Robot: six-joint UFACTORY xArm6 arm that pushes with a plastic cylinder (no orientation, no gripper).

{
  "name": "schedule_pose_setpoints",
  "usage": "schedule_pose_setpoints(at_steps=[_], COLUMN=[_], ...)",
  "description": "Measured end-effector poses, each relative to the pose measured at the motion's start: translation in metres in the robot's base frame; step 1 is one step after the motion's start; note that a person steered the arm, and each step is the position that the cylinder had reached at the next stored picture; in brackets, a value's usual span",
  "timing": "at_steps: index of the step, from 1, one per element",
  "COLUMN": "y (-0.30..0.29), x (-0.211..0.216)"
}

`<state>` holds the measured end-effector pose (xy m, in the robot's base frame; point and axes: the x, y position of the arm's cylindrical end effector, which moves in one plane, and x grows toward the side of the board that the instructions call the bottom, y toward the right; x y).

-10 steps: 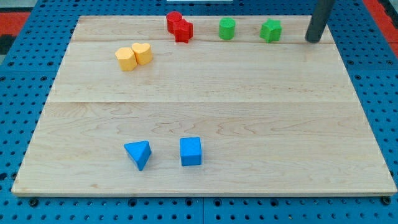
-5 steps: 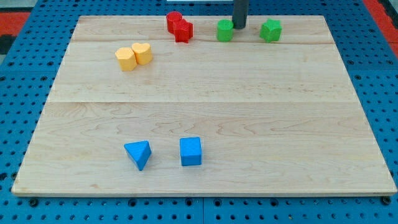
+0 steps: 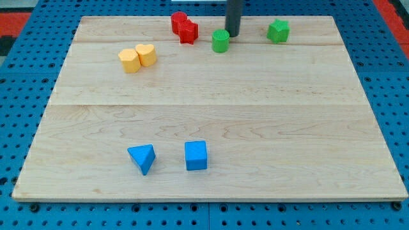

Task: Place the green blocks in between red blocks and blue blocks

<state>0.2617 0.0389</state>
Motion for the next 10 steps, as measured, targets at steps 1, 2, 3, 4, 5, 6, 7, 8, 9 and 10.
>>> schedule_pose_setpoints(at_steps=[1, 2, 3, 4, 5, 6, 7, 8, 9, 10], y=[-0.022, -0.024, -0.017, -0.052, -0.077, -0.080, 0.030, 0.133, 0.172, 0.154], x=[0.068, 0.077, 0.043, 0.040, 0.096, 0.116, 0.089, 0.045, -0.001, -0.041])
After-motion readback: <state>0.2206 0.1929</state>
